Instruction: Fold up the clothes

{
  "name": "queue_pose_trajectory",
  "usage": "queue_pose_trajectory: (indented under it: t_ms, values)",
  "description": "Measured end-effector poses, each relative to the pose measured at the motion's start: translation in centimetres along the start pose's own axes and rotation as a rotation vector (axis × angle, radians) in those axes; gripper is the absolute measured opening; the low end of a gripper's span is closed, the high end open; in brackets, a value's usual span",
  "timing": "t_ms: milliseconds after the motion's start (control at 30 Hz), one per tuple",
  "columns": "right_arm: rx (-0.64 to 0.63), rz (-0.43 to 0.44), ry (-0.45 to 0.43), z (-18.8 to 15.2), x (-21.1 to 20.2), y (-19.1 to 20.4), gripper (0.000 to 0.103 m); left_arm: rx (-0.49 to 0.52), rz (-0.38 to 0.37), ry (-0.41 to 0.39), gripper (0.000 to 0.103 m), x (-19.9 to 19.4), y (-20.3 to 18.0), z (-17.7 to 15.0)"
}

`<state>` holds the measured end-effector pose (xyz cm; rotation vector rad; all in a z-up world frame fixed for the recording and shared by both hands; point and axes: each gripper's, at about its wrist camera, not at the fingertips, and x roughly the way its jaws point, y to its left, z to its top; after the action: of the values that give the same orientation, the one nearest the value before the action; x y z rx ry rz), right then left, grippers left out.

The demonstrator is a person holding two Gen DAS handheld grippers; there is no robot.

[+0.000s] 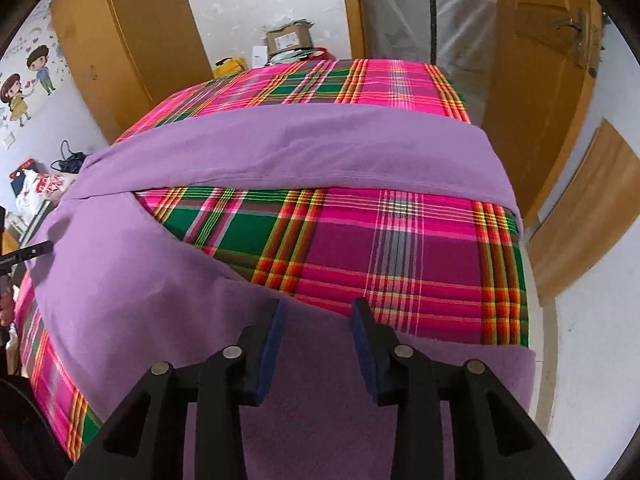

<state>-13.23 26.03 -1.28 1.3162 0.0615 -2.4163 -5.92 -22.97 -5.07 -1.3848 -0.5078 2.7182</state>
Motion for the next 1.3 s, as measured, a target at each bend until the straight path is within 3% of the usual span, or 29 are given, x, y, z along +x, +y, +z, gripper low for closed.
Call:
queue_pose_trajectory:
  t_ms: [33, 233, 333, 400, 467, 567, 600, 667, 733, 867, 1033, 1167, 1300]
  values:
    - [-0.002, 0.001, 0.0, -0.1, 0.0, -0.1, 0.002, 0.001, -0.001, 0.001, 0.026, 0.0, 0.0, 0.0]
    - [0.059, -0.033, -0.05, -1.3, -1.8, -1.5, 0.002, 0.008, -0.001, 0.002, 0.026, 0.0, 0.0, 0.1]
    - [0.035, 0.029, -0.069, -0.5, -2.4, -0.6, 0.006, 0.012, 0.006, 0.004, 0.026, 0.2, -0.1, 0.2]
    - [-0.015, 0.074, -0.064, 0.3, -2.0, 0.7, 0.023, 0.009, 0.008, 0.003, 0.026, 0.2, -0.1, 0.3]
    - [-0.086, 0.107, -0.03, 1.1, -0.7, 2.3, 0.029, 0.006, 0.007, 0.001, 0.026, 0.2, 0.0, 0.3]
    - [-0.146, 0.098, 0.038, 1.8, 1.7, 3.6, 0.028, 0.0, -0.002, -0.004, 0.026, 0.2, 0.1, 0.2]
    - [-0.148, 0.076, 0.043, 2.0, 2.2, 3.6, 0.017, -0.001, -0.004, -0.005, 0.026, 0.1, 0.2, 0.2]
    - [-0.094, 0.056, 0.018, 2.5, 2.2, 2.7, 0.008, -0.001, -0.003, -0.006, 0.026, 0.0, 0.3, 0.2]
    - [-0.041, 0.02, -0.005, 2.3, 1.6, 1.7, 0.008, -0.001, -0.003, -0.007, 0.026, -0.1, 0.4, 0.1]
    - [0.028, -0.014, -0.085, 1.2, -1.6, 0.5, 0.009, -0.007, 0.062, -0.032, 0.026, -0.9, 1.6, 0.2]
    - [0.123, -0.084, -0.169, -1.8, -5.7, -1.3, 0.012, -0.108, 0.089, -0.053, 0.026, -1.7, 5.7, 0.3]
    - [0.268, -0.168, -0.204, -4.6, -7.9, -4.1, 0.012, -0.147, 0.161, -0.078, 0.026, -2.7, 7.8, 0.4]
    - [0.413, -0.192, -0.239, -7.4, -9.7, -6.7, 0.021, -0.199, 0.207, -0.087, 0.026, -3.2, 9.8, 0.6]
